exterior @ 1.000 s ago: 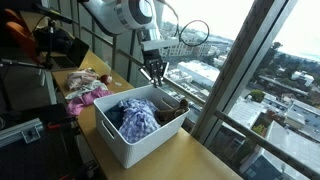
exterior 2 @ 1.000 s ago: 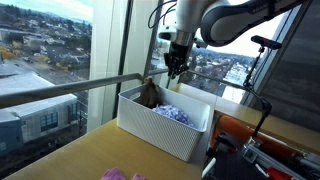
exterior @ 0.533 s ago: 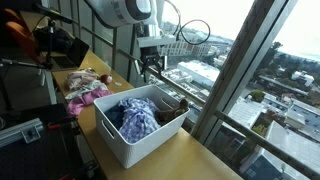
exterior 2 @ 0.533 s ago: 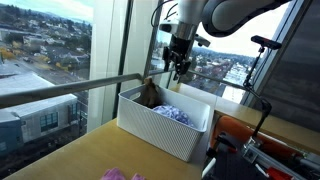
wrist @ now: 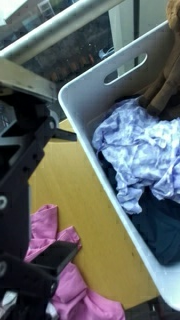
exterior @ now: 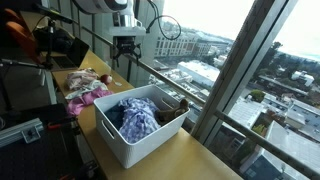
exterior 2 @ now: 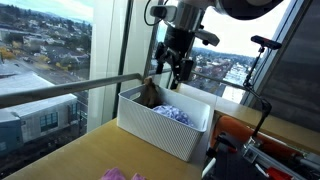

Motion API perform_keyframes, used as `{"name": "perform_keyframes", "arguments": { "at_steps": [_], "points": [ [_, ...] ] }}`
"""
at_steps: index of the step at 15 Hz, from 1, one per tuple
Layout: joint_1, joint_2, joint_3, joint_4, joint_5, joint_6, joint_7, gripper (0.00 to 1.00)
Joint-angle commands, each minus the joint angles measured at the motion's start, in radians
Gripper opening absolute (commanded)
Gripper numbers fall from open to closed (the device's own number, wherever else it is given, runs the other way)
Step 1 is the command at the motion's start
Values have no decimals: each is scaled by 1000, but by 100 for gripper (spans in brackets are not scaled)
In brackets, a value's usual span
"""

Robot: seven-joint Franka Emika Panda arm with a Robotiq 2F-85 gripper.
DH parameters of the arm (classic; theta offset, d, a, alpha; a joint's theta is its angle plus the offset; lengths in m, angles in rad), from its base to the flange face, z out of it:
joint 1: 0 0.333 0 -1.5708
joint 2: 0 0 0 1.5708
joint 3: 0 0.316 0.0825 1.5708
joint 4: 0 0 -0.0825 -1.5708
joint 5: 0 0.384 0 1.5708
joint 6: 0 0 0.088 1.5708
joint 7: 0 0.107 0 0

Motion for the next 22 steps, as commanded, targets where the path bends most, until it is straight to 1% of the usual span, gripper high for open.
{"name": "perform_keyframes", "arguments": {
  "at_steps": [1,5,9,14,18,22],
  "points": [
    [60,-10,52,-16,75,-46,149,100],
    [125,25,107,-23,122,-40,300,100],
    [168,106,139,-9,155,-18,392,100],
    [184,260,147,76,218,13,428,100],
    [179,372,145,127,257,83,426,100],
    [183,476,146,151,280,149,441,100]
  ]
}}
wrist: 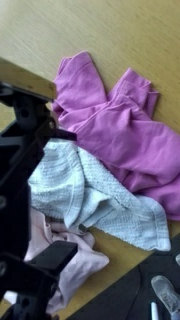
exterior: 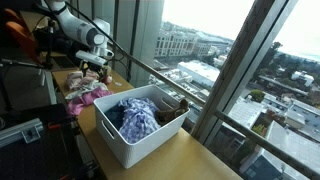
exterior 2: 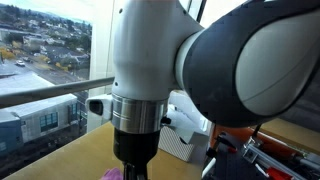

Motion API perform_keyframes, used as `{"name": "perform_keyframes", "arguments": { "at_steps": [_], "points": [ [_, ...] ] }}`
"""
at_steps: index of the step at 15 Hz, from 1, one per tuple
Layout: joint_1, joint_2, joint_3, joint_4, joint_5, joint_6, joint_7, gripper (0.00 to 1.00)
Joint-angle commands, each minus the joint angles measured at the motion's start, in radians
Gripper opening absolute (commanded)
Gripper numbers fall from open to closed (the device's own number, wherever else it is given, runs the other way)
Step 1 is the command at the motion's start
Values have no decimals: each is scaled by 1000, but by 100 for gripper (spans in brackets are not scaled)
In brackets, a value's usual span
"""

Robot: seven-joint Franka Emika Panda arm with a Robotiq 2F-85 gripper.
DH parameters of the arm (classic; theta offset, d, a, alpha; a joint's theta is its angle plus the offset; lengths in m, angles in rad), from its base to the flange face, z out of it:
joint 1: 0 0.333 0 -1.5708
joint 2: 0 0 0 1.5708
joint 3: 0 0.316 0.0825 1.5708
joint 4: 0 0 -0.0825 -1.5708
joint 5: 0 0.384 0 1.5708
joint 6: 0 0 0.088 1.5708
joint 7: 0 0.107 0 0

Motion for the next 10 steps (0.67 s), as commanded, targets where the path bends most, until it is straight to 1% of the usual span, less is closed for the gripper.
{"name": "perform_keyframes", "arguments": {
  "at_steps": [1,5,10],
  "points": [
    [5,95,6,46,34,44,21,100],
    [20,175,8,67,30,77,49,100],
    [30,249,-10,89,11,104,68,100]
  ]
}}
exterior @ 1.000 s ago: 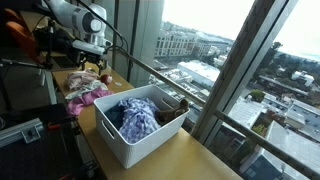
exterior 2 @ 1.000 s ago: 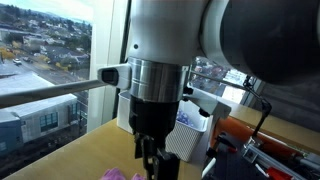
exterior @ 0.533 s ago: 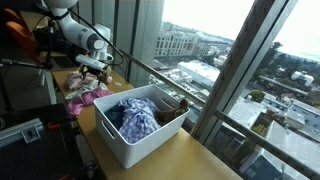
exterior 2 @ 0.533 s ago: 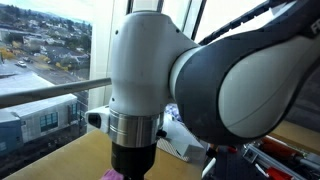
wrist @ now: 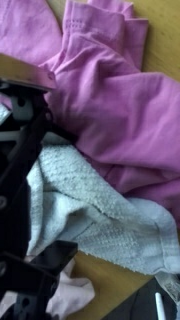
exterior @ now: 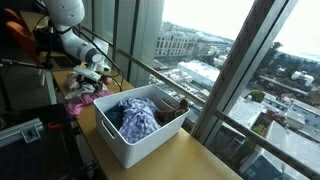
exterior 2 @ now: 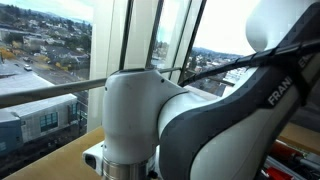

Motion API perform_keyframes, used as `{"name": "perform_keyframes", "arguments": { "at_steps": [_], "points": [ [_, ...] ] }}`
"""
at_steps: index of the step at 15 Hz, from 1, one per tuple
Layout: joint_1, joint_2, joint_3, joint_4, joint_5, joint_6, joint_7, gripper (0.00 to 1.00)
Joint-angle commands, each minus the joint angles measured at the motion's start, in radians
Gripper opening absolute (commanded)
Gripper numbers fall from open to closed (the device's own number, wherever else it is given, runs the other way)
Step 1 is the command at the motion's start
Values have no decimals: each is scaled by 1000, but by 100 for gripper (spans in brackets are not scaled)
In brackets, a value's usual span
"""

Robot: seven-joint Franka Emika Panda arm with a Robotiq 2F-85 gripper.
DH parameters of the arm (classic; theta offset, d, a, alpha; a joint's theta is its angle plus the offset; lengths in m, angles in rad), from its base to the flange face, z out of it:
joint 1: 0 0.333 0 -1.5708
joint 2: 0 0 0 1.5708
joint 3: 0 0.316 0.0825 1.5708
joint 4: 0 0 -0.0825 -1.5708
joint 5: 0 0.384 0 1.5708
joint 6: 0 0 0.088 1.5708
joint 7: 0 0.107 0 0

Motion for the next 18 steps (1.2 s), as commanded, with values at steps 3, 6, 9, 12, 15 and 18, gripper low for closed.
{"name": "perform_keyframes", "arguments": {
  "at_steps": [3,6,9,12,15,18],
  "points": [
    [10,97,-33,50,-9,15,16,75],
    [-3,94,-43,43,-13,18,10,59],
    [-23,61,-58,27,-18,12,3,36],
    [-56,2,-75,-4,-19,5,-2,12],
    [-94,-68,-91,-51,-17,2,-3,0],
    [-139,-175,-98,-125,-11,-6,-7,1]
  ]
}}
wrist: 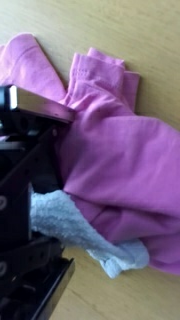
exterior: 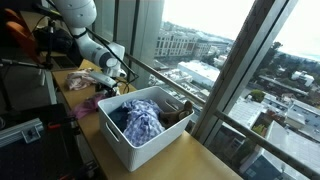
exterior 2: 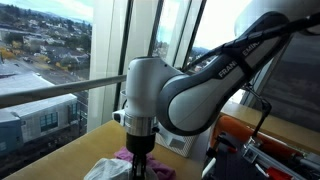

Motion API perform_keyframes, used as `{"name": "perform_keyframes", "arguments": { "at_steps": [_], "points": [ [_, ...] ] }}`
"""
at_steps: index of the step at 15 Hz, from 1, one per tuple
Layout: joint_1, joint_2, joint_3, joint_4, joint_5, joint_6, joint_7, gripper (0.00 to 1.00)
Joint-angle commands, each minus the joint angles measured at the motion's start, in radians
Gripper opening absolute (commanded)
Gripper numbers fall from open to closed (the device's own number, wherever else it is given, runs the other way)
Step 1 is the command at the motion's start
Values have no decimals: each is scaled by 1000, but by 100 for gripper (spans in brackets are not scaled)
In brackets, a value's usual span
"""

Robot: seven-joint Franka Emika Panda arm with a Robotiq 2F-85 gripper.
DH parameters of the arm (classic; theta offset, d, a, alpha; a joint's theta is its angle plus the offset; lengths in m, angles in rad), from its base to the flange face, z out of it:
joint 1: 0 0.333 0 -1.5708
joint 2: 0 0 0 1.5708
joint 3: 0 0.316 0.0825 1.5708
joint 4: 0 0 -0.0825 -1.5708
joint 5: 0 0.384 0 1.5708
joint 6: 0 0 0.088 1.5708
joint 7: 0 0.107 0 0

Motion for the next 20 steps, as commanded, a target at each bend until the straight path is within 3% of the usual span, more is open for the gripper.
{"name": "perform_keyframes", "arguments": {
  "at_steps": [1,7,12,16,20],
  "points": [
    [-48,-183,-9,-133,-3,-12,-9,0],
    [-107,-474,-7,-232,23,-26,-39,0],
    [-172,-637,-77,-190,19,-88,-77,0],
    [-245,-681,-172,-101,16,-109,-146,0],
    [-289,-629,-233,-21,12,-85,-173,0]
  ]
}}
